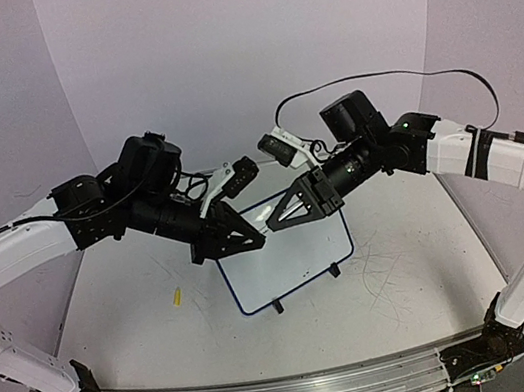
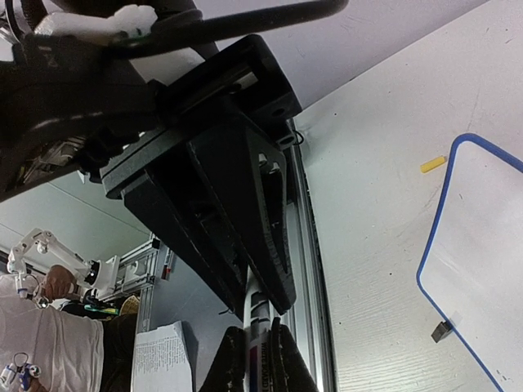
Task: Write a sentence on the whiteboard
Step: Pass from the right arm to the left, then pass from the left arm to the right
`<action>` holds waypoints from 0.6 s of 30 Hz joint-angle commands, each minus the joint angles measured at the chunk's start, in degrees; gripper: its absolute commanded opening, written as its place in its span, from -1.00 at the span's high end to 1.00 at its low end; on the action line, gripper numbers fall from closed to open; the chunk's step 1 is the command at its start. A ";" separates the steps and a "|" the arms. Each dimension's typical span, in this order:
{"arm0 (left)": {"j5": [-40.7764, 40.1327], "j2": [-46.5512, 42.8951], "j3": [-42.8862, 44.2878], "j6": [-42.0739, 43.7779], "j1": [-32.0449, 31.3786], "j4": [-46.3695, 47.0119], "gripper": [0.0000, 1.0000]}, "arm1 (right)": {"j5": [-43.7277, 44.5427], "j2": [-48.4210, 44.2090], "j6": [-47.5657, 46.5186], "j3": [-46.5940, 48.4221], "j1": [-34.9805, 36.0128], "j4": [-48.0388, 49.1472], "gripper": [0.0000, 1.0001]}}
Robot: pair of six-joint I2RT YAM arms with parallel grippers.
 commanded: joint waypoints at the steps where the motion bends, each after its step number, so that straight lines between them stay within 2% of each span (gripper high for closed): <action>1: -0.72 -2.14 -0.11 0.83 -0.01 -0.03 0.94 | -0.95 -0.67 0.17 1.33 0.36 2.17 0.87; 2: -1.09 -2.17 -0.03 0.95 -0.01 0.04 0.99 | -0.48 -0.64 0.29 1.22 0.37 2.17 0.66; 3: -1.18 -2.14 0.14 0.96 -0.01 0.06 1.00 | -0.22 -0.58 0.33 1.05 0.36 2.17 0.55; 5: -1.05 -2.01 0.69 0.97 -0.01 0.07 1.00 | -0.14 -0.38 0.33 0.87 0.54 2.17 0.43; 15: -1.81 -0.31 2.54 0.40 -0.01 0.07 1.00 | 1.03 0.44 0.53 0.86 1.71 2.71 0.40; 18: -2.15 0.02 2.90 -0.22 -0.01 0.07 1.00 | 1.74 0.62 0.42 0.57 1.91 2.76 0.53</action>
